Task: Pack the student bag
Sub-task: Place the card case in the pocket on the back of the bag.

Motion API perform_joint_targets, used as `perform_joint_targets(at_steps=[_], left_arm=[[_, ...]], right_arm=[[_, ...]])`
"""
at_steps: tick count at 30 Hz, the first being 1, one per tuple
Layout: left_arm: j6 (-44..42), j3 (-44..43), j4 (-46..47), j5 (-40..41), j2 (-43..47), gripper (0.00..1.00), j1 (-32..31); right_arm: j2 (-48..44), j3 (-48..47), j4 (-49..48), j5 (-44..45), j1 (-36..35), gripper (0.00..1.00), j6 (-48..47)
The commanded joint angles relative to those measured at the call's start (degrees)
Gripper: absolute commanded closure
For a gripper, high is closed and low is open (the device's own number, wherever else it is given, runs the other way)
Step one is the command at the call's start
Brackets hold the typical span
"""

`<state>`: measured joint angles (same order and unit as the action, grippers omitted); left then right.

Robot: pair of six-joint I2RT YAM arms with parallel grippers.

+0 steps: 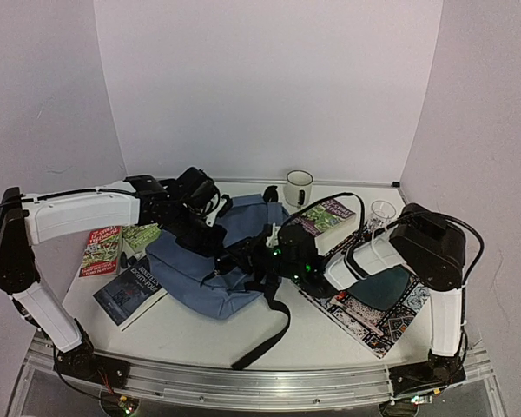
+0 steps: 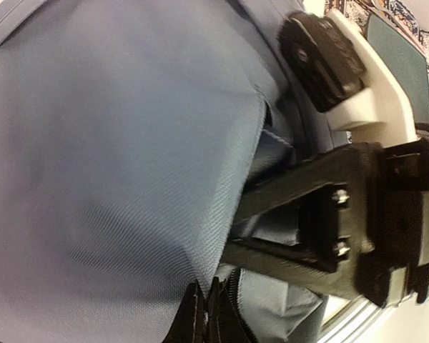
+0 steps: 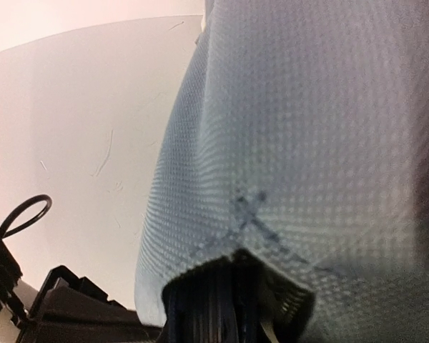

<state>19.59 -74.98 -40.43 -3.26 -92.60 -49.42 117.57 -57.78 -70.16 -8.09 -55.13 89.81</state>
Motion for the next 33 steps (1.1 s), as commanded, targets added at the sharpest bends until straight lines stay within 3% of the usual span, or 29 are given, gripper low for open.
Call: perform_joint_targets(at_steps=[1,8,14,27,33], left_arm=[[-1.25,-1.88,0.97,-6.70,3.03,1.00,-0.76],[-5.55,-2.03,2.83,-5.93,4.80,1.00,-0.76],[-6.03,2.39,4.64,-5.36,7.37,1.00,-0.75],[2.24,4.21,7.05,4.45,5.96,1.00,-0.68],[2.12,4.92,7.51,6.21,5.88,1.00,-0.68]], right_arm=[[0.50,-10.35,-7.39,-1.49,0.46,0.99,-5.25],[-0.89,-11.47,9.34,-2.83,0.16,0.92,-9.27],[-2.20,-12.75,22.07,-4.52,0.16,0.71,-14.37],[-9.97,-13.21,37.27,-2.84,0.16,0.27,-24.76],[-14.71,-10.97,44.71,-1.34,0.13,0.24,-29.82]])
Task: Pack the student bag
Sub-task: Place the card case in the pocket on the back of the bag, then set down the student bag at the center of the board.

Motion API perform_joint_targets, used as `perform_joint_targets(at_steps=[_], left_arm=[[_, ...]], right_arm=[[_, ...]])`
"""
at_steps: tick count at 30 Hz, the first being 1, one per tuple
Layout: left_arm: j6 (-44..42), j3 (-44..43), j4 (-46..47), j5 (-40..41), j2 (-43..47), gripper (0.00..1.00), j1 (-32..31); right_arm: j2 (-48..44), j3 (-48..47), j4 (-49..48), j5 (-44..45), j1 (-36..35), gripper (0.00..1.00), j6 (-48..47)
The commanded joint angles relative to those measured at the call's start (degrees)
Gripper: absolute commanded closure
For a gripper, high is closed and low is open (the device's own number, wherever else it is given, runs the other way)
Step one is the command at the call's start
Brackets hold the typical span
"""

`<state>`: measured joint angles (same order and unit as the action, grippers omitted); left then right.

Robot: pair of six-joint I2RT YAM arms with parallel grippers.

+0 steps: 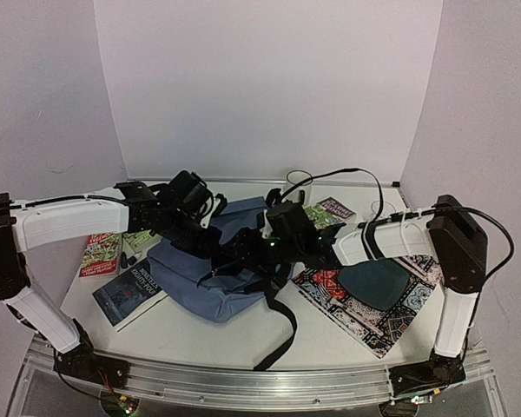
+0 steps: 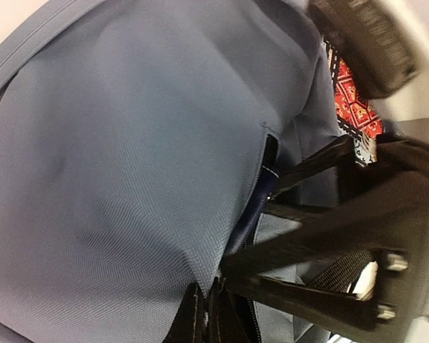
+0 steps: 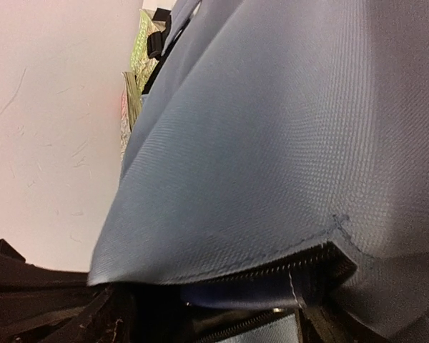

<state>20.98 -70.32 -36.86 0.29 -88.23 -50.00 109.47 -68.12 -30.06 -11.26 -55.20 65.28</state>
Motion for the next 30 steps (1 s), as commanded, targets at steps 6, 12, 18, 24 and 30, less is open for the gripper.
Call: perform_joint_targets(at_steps=[6,12,18,24,30], left_arm=[[0.40,0.51,5.13,-2.25,2.16,1.00,-0.08],[-1.09,0.19,6.17,-8.16,3.97,1.00,-0.09],[-3.66,1.57,7.77,-16.75,6.02,1.00,-0.13],[-5.76,3.99,7.97,-16.63,7.53,1.00,-0.09],[-3.94,5.22,8.09,-4.90,3.55,1.00,0.00]], right_arm=[[-6.24,-0.97,6.60,2.63,0.24,0.45,-8.66],[-3.19,-2.63,7.44,4.51,0.25,0.62,-10.62],[1.16,-5.92,7.37,6.59,0.20,0.76,-13.46],[4.87,-10.95,7.03,6.15,0.24,0.78,-16.34],[0.63,-9.38,8.28,3.48,0.25,0.65,-20.26]])
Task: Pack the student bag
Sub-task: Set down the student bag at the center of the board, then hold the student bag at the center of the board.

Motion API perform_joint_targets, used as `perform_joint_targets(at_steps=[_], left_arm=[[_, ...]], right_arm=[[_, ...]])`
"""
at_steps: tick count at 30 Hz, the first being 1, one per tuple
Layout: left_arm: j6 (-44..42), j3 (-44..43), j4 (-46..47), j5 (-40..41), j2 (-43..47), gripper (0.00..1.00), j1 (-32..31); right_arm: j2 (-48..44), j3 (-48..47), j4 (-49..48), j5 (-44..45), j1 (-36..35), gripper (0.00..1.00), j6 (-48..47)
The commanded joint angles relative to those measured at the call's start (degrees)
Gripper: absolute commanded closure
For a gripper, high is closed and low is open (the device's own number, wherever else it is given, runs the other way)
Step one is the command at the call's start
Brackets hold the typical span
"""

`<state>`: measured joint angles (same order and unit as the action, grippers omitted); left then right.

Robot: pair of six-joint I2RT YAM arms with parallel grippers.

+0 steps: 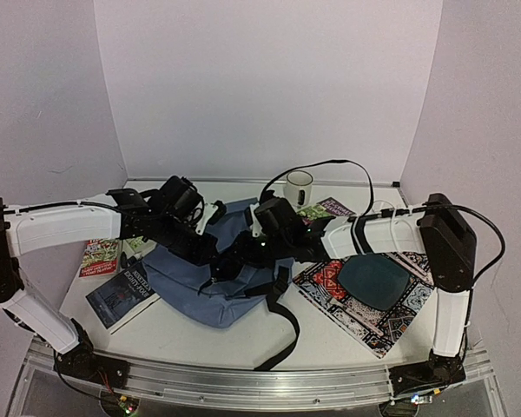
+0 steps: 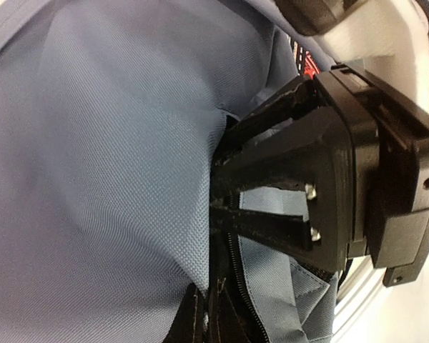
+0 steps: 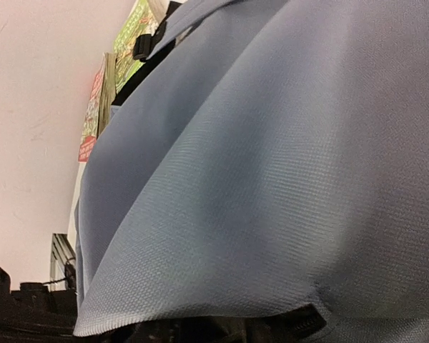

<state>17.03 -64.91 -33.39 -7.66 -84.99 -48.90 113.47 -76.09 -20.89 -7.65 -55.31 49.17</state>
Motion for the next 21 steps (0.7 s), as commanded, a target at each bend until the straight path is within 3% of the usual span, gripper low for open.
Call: perform_joint_targets(at_steps=[1,3,7,14,17,21], left_arm=[[0.35,-0.37,4.75,4.17,-0.69,1.00,-1.11],[0.96,-1.18,4.94,5.21,-1.88,0.99,-1.12],[2.58,-2.02,5.79,5.84,-1.47,0.83,-1.11],[10.41,-0.42,5.09,5.33,3.86,0.34,-1.13],[16.89,1.37,3.13,6.64,6.33,0.24,-1.12],[27.05,4.86,-0.62,7.12,8.44,0.19,-1.12]], right_arm=[[-4.62,-0.53,-0.15,-0.24,0.37,0.62,-4.96],[-7.29,1.23,1.50,-0.46,0.31,0.57,-6.59],[-11.55,3.47,6.28,-1.33,0.23,0.48,-10.35],[-17.21,4.19,16.03,-0.14,-1.22,0.44,-17.89],[-18.17,4.33,18.08,0.67,-2.64,0.44,-20.78],[-18.29,3.49,20.62,1.47,-4.86,0.42,-24.19]])
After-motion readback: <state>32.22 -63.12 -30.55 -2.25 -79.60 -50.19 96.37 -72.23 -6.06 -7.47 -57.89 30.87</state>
